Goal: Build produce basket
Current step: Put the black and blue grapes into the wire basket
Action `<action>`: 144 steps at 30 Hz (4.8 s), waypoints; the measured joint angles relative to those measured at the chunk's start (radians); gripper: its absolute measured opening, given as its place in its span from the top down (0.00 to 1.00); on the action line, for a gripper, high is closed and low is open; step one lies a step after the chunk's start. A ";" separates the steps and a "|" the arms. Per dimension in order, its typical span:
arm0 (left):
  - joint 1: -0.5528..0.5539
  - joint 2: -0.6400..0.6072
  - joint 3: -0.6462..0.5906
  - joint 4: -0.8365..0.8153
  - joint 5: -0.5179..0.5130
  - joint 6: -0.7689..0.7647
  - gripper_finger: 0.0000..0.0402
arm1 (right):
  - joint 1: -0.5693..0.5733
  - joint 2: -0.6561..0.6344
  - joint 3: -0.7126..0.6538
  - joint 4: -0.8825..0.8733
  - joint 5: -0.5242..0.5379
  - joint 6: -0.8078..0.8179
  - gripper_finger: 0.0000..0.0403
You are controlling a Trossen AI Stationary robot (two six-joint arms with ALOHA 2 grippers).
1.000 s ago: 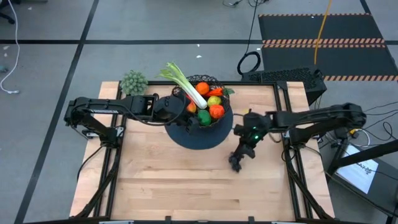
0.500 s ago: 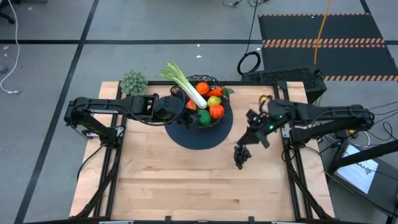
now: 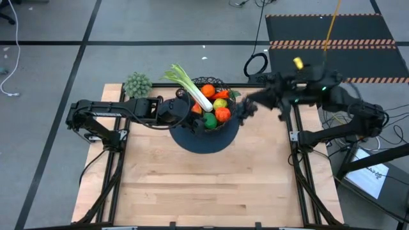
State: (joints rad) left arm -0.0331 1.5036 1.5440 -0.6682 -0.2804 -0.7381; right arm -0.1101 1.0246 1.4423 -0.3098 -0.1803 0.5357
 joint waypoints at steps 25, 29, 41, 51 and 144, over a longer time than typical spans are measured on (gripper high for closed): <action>-0.021 0.000 0.000 0.120 0.129 0.232 0.59 | -0.113 0.098 0.339 0.014 0.184 -0.160 1.00; -0.021 0.000 0.000 0.120 0.152 0.262 0.59 | -0.113 0.108 0.339 0.011 0.248 -0.029 1.00; -0.004 0.000 0.000 0.120 0.152 0.265 0.59 | -0.138 0.137 0.339 0.116 0.313 0.387 1.00; -0.004 0.000 0.000 0.119 0.152 0.259 0.59 | -0.138 0.177 0.337 0.237 0.484 0.498 1.00; -0.014 -0.043 -0.001 -0.102 0.151 0.193 0.59 | 0.315 0.175 0.263 0.088 0.787 -0.925 1.00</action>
State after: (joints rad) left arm -0.0470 1.4609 1.5432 -0.7701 -0.1298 -0.5447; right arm 0.2047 1.1999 1.7051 -0.2222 0.6069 -0.3890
